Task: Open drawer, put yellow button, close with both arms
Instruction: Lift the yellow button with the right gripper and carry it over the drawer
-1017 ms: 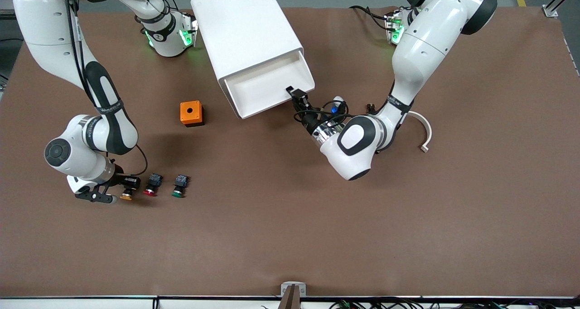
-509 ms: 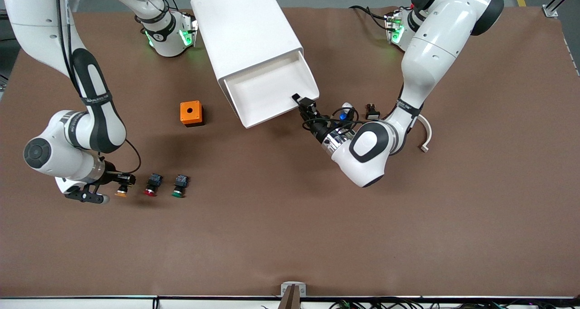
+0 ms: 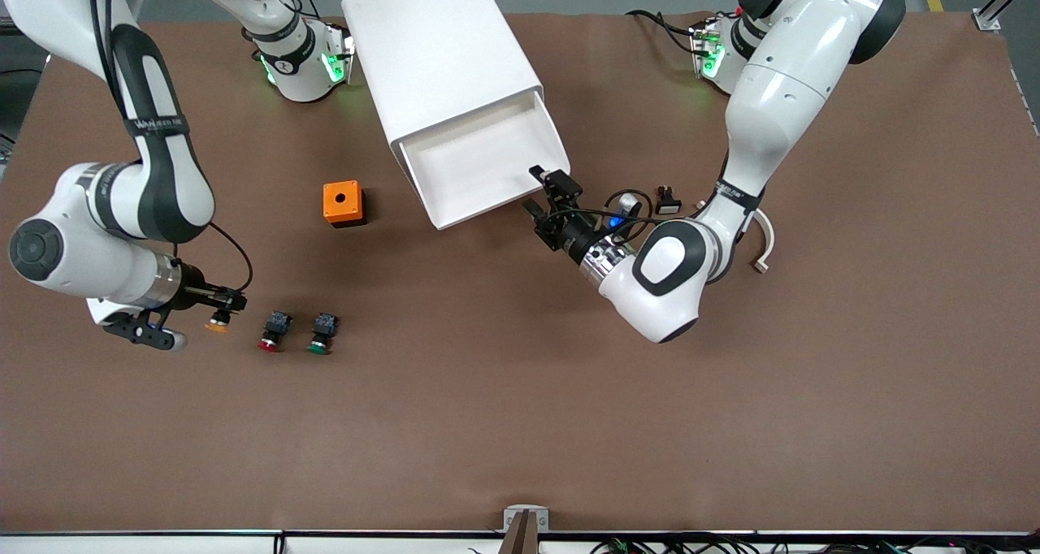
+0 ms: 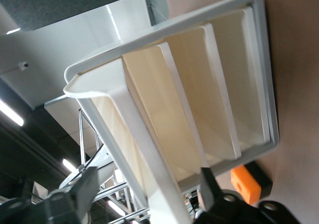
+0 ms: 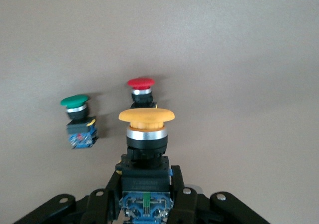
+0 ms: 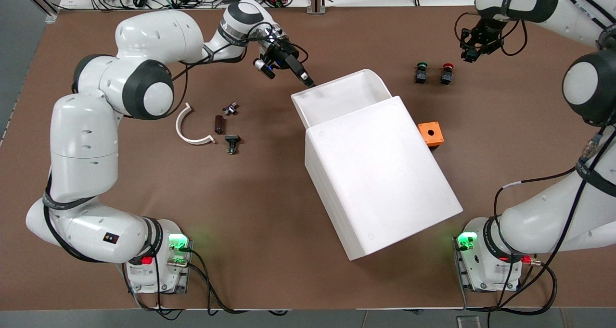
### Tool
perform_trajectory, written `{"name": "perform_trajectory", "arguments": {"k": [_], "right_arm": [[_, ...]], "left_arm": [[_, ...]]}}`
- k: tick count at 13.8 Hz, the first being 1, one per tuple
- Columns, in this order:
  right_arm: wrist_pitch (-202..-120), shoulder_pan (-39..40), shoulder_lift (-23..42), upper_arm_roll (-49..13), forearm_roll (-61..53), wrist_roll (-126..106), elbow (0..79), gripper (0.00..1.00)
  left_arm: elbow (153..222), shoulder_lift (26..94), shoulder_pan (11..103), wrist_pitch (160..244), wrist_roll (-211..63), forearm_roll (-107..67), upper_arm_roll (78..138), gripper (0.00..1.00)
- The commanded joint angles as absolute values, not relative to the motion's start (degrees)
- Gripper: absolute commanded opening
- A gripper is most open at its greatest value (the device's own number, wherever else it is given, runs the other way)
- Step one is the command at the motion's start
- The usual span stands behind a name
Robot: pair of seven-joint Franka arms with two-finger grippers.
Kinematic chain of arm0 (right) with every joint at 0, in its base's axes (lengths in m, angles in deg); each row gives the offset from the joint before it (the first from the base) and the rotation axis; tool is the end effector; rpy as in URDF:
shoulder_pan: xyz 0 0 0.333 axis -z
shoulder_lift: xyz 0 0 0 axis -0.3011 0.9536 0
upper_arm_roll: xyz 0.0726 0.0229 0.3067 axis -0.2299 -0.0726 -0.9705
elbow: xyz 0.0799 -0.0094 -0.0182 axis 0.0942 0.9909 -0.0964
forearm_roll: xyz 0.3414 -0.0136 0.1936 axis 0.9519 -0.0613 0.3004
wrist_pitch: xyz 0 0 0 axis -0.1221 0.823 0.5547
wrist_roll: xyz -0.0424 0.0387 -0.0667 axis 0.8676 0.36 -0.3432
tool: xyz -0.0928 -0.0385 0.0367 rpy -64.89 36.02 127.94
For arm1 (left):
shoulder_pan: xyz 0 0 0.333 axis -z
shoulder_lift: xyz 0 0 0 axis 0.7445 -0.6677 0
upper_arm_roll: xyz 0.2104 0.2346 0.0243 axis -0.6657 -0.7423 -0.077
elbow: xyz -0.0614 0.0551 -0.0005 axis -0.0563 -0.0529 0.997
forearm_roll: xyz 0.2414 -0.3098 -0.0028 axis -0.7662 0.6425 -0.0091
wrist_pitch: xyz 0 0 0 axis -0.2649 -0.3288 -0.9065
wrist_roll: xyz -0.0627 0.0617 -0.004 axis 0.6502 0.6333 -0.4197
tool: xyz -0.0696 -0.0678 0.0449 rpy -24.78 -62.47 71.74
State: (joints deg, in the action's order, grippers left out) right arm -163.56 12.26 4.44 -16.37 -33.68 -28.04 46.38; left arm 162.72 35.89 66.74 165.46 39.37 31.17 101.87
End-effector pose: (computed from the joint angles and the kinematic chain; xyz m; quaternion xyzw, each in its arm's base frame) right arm 0.6173 -0.0095 0.3437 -0.9846 0.1619 0.0568 0.0322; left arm 0.5578 -0.4108 0.2639 -0.4640 -0.6075 0.6265 0.1518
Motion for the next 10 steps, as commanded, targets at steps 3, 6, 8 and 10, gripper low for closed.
{"name": "perform_trajectory", "arguments": {"k": [3, 6, 8, 10], "right_arm": [[-155.7, 8.8, -5.3, -16.3, -32.9, -39.0, 47.8, 0.00], [-152.2, 3.9, -9.4, -16.4, -32.9, -50.0, 47.5, 0.00], [-150.7, 0.4, -11.1, -16.4, -32.9, -57.0, 47.2, 0.00], [-149.4, -3.0, -12.3, -16.4, -32.9, -64.0, 46.7, 0.00]], "left_arm": [[158.6, 35.5, 66.3, 165.7, 22.8, 31.8, 100.5, 0.99], [156.6, 35.7, 66.8, 166.5, 10.9, 31.5, 98.2, 0.99], [155.5, 36.5, 68.7, 167.4, 0.5, 30.2, 94.9, 0.99], [155.1, 38.2, 70.8, 169.5, -6.5, 26.5, 92.8, 0.99]]}}
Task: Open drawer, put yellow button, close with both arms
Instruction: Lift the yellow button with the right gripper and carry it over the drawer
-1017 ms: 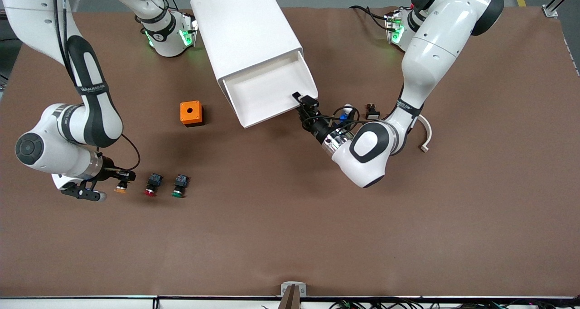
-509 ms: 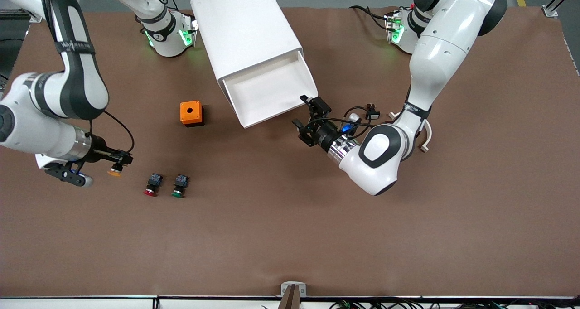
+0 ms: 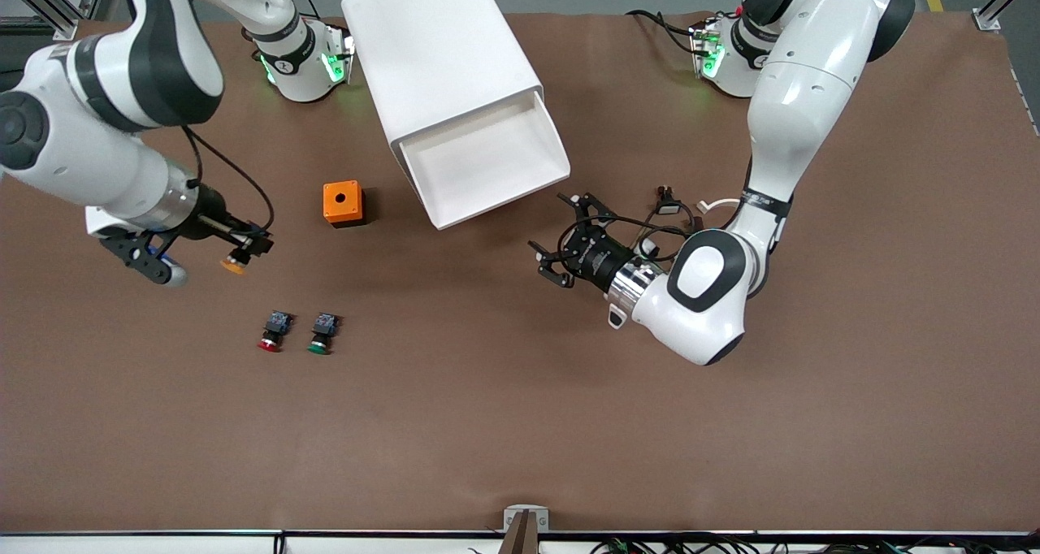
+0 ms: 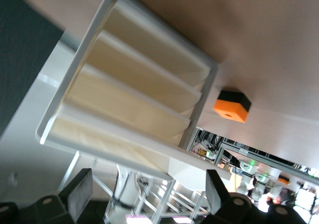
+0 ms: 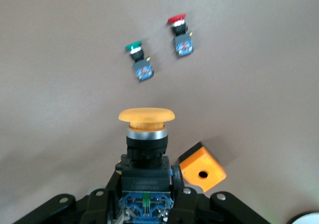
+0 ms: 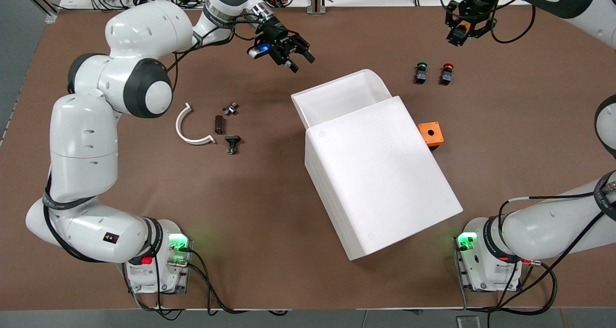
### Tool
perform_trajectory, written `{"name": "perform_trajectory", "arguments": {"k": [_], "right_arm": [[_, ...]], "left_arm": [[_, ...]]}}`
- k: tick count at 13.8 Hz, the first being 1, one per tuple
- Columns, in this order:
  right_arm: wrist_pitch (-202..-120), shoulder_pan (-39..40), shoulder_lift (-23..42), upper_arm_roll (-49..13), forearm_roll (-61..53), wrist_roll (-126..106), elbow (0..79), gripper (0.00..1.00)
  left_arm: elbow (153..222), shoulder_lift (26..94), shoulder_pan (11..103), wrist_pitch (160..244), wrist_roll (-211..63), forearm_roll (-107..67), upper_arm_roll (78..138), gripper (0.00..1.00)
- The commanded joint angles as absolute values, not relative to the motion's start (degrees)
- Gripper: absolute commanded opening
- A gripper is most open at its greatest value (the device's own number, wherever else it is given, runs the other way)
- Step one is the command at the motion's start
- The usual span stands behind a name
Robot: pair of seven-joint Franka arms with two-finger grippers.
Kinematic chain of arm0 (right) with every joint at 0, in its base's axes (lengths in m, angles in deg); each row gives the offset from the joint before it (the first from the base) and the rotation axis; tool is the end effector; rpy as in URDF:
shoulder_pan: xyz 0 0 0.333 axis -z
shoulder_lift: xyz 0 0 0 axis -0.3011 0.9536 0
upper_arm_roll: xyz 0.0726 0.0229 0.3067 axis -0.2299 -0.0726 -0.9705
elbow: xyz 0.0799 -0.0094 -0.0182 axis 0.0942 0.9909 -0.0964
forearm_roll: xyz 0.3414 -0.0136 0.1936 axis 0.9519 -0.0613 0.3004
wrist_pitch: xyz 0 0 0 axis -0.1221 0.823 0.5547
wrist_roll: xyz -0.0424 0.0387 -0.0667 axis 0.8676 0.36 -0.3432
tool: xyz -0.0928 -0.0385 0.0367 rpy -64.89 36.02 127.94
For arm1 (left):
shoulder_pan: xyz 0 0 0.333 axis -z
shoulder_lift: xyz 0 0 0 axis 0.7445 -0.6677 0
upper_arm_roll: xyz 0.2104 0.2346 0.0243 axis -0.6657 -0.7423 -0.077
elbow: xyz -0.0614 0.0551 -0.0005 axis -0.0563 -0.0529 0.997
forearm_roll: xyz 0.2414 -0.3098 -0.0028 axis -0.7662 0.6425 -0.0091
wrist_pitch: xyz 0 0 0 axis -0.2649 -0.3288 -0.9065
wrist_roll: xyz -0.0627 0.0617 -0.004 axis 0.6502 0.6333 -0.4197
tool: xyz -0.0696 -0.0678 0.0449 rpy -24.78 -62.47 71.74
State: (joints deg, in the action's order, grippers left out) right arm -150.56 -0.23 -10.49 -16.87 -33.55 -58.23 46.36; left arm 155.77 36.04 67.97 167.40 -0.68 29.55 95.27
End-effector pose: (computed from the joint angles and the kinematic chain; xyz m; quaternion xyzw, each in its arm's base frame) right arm 0.5577 0.1212 0.4811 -0.9526 0.2955 0.0618 0.0375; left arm 0.6099 -0.3789 0.2946 0.6812 0.4487 -0.5673 0.1133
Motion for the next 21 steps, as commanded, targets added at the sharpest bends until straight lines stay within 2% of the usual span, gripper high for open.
{"name": "perform_trajectory", "arguments": {"k": [1, 6, 11, 21], "right_arm": [[-148.4, -5.0, -12.6, -16.4, -32.9, -68.2, 46.3, 0.00], [-151.2, -15.5, -12.9, -16.4, -33.3, -85.5, 46.1, 0.00], [-155.1, -22.2, -12.4, -16.4, -33.9, -96.7, 45.9, 0.00], [-160.7, -34.9, -6.9, -16.4, -39.6, -117.4, 46.0, 0.00]], "left_arm": [[155.2, 39.4, 71.0, 170.8, -9.7, 23.5, 92.7, 0.99], [155.2, 42.1, 74.2, 179.0, -18.7, 9.3, 93.0, 0.99], [155.6, 44.7, 76.7, 185.5, -20.8, -2.6, 93.1, 0.99], [155.9, 47.2, 82.0, 187.3, -20.0, -28.5, 93.2, 0.99]]}}
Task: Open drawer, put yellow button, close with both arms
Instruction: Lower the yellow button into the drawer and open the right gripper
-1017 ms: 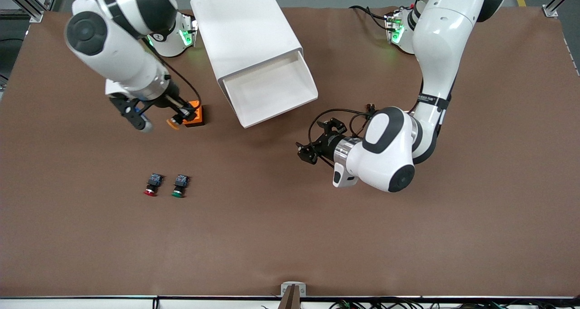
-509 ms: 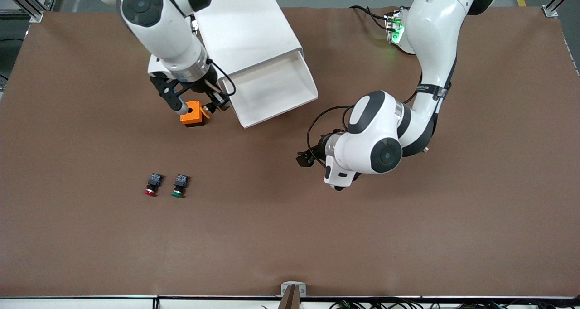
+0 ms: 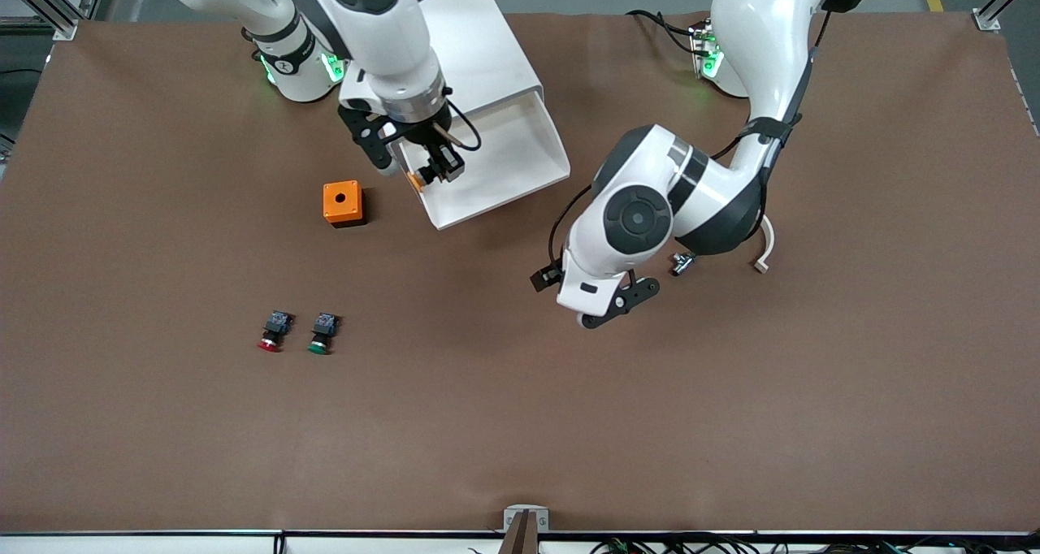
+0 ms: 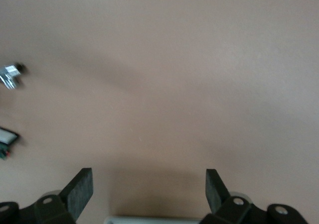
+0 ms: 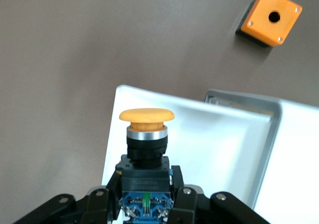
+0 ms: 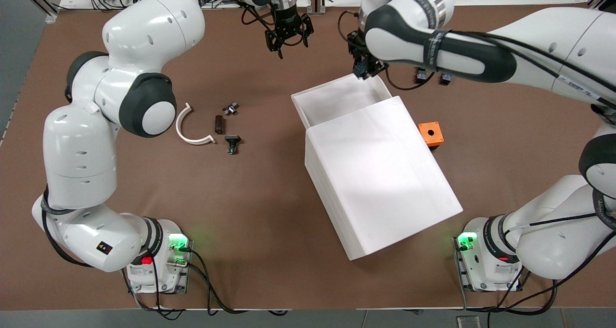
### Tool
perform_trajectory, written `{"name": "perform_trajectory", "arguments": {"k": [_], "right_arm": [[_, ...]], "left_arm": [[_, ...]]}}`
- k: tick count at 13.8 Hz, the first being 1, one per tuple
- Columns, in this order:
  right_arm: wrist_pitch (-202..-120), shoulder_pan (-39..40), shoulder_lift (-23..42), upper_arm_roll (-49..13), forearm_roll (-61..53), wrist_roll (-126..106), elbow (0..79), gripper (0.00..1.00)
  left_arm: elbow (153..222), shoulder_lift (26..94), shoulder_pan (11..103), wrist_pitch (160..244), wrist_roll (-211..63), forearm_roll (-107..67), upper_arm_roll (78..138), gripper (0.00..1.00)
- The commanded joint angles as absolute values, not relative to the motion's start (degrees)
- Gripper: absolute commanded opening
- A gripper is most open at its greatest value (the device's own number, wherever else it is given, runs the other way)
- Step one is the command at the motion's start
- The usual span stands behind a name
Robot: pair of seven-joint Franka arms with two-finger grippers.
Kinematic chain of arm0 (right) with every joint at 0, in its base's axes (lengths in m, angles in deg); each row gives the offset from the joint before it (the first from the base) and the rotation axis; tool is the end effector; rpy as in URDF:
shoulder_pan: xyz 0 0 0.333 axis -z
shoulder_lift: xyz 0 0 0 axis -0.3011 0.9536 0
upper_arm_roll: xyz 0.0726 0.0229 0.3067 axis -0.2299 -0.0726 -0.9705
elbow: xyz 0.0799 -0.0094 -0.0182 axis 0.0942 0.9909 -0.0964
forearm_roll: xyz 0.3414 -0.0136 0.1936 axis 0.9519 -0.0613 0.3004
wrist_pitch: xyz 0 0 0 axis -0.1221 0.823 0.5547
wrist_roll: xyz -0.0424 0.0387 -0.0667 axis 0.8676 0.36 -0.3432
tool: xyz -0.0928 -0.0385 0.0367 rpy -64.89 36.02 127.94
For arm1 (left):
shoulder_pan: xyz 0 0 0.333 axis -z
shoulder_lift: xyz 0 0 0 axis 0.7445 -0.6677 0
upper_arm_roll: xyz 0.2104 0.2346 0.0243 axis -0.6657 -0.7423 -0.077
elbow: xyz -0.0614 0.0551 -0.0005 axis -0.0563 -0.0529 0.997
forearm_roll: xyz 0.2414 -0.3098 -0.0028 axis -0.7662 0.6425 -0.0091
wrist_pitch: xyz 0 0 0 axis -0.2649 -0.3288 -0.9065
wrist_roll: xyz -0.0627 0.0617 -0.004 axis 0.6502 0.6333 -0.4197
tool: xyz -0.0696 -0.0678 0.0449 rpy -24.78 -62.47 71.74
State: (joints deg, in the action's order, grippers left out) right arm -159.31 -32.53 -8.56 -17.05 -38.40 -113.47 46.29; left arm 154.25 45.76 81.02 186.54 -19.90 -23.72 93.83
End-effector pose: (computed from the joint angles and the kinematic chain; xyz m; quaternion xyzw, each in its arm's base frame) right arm 0.4257 0.4113 0.4747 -0.8826 0.4692 0.0103 0.0270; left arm 0.5917 -0.4397 0.3844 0.9716 0.2224 -0.0789 0.0187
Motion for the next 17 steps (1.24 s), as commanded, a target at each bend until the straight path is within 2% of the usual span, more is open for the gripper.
{"name": "perform_trajectory", "arguments": {"k": [1, 17], "right_arm": [[-160.9, -35.8, -6.1, -16.4, -39.7, -118.6, 45.9, 0.00], [-162.7, -42.5, -0.7, -16.4, -38.9, -127.2, 41.9, 0.00]], "left_arm": [[155.8, 47.3, 82.2, 187.4, -19.9, -30.0, 93.2, 0.99], [156.2, 48.6, 83.7, 187.4, -18.5, -30.1, 93.2, 0.99]]}}
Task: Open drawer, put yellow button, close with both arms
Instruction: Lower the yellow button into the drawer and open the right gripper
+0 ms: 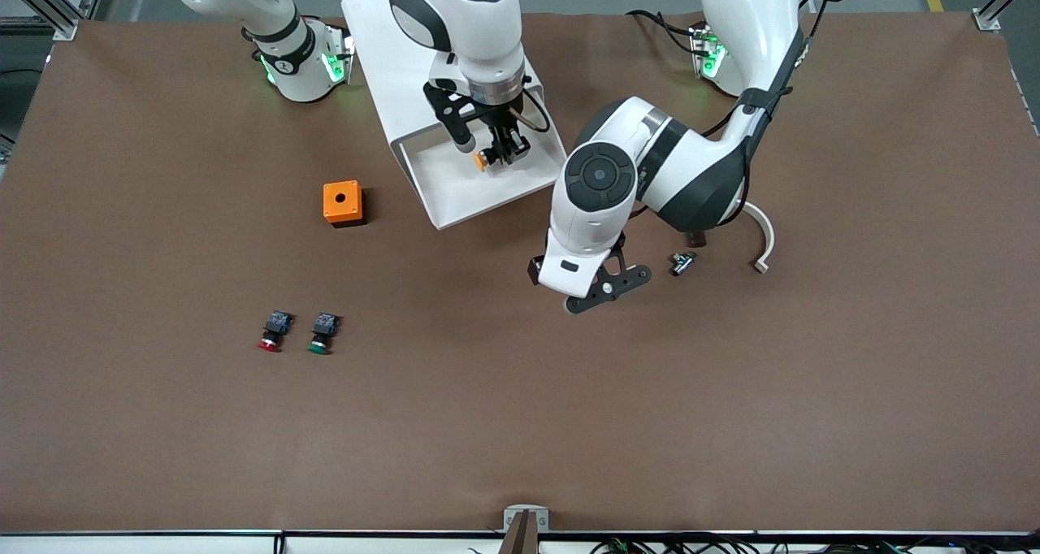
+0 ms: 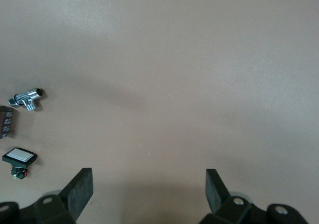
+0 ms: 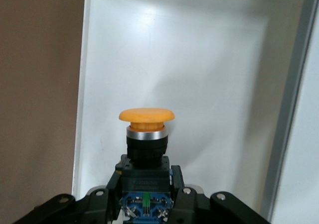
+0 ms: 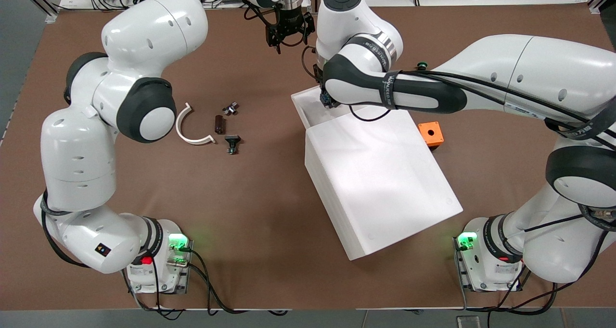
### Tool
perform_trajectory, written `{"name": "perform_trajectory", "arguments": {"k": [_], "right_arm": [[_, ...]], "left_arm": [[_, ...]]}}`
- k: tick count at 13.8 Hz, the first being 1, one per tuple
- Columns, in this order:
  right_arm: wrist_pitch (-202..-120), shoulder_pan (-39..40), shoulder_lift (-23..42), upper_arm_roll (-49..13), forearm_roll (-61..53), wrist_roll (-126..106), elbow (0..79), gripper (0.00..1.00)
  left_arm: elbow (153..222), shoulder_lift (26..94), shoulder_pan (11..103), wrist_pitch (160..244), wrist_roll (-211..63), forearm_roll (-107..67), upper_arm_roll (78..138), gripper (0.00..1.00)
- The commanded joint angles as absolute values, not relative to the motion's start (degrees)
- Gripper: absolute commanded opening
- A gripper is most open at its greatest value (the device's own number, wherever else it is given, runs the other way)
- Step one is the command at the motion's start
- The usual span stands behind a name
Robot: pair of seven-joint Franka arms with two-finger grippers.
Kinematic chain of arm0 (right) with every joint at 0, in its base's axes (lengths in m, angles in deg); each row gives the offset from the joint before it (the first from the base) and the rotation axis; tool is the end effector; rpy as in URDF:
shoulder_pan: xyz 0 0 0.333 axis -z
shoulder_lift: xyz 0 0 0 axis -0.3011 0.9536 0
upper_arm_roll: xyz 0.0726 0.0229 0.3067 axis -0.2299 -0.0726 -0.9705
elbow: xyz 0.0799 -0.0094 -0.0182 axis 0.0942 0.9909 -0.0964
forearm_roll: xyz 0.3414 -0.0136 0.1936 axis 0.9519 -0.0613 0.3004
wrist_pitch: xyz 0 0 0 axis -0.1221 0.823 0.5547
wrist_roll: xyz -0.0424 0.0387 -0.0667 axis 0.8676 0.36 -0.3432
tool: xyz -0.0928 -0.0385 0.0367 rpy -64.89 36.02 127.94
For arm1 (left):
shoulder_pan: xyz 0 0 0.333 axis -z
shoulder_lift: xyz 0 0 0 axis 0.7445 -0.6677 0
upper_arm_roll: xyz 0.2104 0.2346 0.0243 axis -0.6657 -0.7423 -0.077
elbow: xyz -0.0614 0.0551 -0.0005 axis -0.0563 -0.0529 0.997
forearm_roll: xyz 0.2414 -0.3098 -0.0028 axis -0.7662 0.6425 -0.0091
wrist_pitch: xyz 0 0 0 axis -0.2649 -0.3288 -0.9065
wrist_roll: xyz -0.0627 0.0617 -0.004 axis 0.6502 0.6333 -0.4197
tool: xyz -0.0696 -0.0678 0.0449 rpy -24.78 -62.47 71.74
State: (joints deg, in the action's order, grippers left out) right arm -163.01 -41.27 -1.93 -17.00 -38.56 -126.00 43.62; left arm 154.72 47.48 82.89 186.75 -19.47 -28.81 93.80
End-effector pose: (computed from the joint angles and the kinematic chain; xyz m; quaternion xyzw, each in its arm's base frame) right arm 0.3752 0.4947 0.4332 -0.8666 0.4985 0.0069 0.0216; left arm 0.5798 -0.4511 0.4021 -0.9791 -0.2002 0.0373 0.0017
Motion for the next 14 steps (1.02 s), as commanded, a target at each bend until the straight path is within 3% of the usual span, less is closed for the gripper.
{"name": "perform_trajectory", "arguments": {"k": [1, 8, 9, 10, 11, 14], "right_arm": [[-162.7, -42.6, -0.5, -16.4, -38.8, -127.3, 41.7, 0.00], [-162.6, -43.0, 1.4, -16.4, -38.7, -128.6, 40.0, 0.02], [-162.6, -43.0, 1.4, -16.4, -38.7, -128.5, 40.0, 0.16], [-162.4, -42.9, 1.4, -16.4, -38.7, -128.4, 39.8, 0.83], [-162.2, -43.0, 1.4, -16.4, -38.8, -128.4, 39.3, 1.00], [-156.5, -40.8, 1.3, -16.1, -39.3, -121.0, 34.5, 1.00]], "left_arm": [[156.2, 48.6, 83.7, 187.4, -18.5, -30.1, 93.2, 0.99], [156.4, 48.1, 83.8, 188.9, -18.6, -30.3, 93.1, 0.99], [156.4, 48.1, 83.8, 189.0, -18.5, -30.3, 93.1, 0.99], [156.4, 48.1, 83.8, 189.0, -18.5, -30.3, 93.1, 0.99], [156.4, 48.1, 83.8, 189.2, -18.5, -30.3, 93.1, 0.99], [156.7, 48.1, 84.1, 189.3, -18.6, -30.3, 93.2, 0.99]]}}
